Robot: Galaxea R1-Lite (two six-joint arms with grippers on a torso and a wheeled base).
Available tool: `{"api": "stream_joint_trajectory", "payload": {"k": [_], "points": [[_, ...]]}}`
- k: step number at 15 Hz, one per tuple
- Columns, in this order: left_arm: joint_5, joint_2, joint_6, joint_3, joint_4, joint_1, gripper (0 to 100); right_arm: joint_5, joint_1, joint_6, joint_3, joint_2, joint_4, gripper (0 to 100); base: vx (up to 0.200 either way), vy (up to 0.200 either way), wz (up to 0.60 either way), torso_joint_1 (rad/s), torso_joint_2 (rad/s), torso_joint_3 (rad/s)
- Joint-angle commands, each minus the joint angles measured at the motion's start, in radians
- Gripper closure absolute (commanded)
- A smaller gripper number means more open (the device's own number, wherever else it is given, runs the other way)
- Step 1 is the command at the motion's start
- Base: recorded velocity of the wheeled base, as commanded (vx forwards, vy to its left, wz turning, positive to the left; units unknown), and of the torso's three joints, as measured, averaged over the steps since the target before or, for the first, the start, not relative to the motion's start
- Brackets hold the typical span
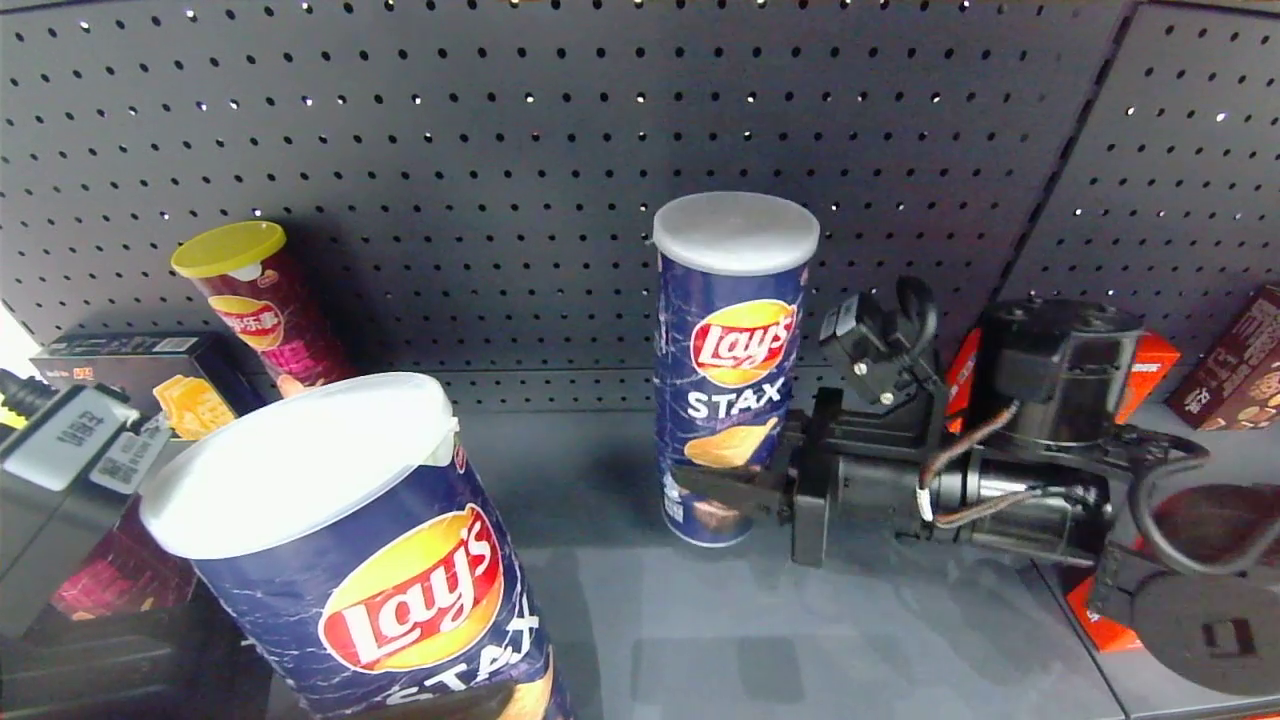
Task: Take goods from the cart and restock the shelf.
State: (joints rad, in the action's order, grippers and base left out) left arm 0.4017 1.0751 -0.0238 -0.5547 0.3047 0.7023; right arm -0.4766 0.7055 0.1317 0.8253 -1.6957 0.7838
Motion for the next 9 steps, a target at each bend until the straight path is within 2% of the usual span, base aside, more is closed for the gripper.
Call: {"api": "stream_joint_trajectory", "payload": {"k": [1, 5, 9], "points": [[-0.001, -0.003, -0.001, 0.001, 0.001, 0.0, 100, 0.024, 0.048, 0.0, -0.13, 0.119, 0.026, 100, 0.0, 0.0, 0.0, 0.0, 0.0, 0.0], [-0.003, -0.026, 0.001, 0.004, -0.002, 0.002, 100, 0.026, 0.071, -0.001, -0.293, 0.145, 0.152, 100, 0.0, 0.0, 0.0, 0.0, 0.0, 0.0], [-0.003, -0.06, 0.001, 0.045, -0.004, 0.002, 100, 0.039, 0.103, -0.032, -0.365, 0.14, 0.219, 100, 0.0, 0.0, 0.0, 0.0, 0.0, 0.0]]}}
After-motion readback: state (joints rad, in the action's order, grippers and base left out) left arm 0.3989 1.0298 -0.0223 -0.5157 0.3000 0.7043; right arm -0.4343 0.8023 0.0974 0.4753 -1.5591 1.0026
